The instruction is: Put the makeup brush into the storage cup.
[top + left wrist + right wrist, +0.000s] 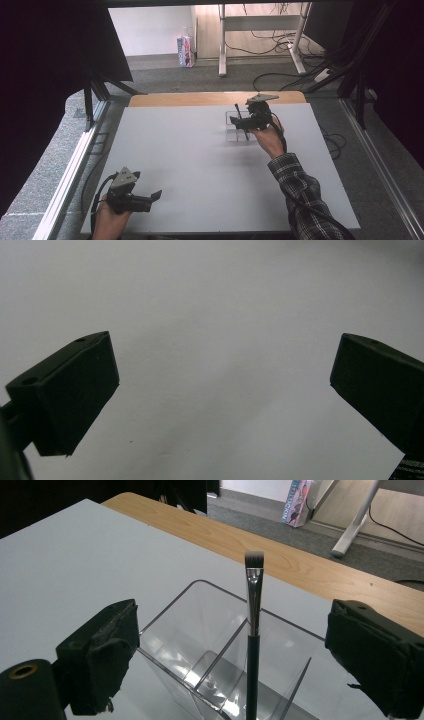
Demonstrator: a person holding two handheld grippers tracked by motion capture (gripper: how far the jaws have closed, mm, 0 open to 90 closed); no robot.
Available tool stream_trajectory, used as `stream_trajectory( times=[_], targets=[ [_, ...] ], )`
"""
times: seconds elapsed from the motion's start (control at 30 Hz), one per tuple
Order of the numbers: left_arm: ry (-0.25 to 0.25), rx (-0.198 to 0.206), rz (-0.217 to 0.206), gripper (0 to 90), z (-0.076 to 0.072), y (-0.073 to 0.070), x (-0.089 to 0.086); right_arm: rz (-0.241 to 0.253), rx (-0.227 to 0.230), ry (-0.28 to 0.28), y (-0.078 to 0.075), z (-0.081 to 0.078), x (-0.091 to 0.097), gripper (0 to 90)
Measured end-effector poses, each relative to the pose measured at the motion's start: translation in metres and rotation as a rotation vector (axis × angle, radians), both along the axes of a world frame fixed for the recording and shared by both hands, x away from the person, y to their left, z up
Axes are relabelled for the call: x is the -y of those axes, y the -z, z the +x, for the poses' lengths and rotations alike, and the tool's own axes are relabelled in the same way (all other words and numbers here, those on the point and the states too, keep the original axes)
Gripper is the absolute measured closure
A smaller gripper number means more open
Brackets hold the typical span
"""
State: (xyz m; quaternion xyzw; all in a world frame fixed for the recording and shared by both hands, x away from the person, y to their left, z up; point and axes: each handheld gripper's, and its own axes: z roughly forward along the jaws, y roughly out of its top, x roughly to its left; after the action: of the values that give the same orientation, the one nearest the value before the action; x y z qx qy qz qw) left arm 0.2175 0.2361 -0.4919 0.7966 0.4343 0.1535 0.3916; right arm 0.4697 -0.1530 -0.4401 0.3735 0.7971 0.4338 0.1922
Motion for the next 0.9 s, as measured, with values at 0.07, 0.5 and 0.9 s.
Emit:
stream_trajectory(
  times=[0.07,0.5,0.9],
  targets=[
    [0.0,0.0,0.001,0.0,0.0,0.0,0.0,0.001,-0.008,-0.007,0.0,-0.001,0.001,7.1],
    [0.001,-0.001,0.0,0.0,0.0,0.0,0.0,-0.003,-0.029,-0.033,-0.002,-0.011,0.002,6.1],
    [0.006,-0.001,-0.004,0.0,0.0,0.0,0.0,-0.013,-0.044,-0.062,-0.005,-0.025,0.001,5.7]
  ],
)
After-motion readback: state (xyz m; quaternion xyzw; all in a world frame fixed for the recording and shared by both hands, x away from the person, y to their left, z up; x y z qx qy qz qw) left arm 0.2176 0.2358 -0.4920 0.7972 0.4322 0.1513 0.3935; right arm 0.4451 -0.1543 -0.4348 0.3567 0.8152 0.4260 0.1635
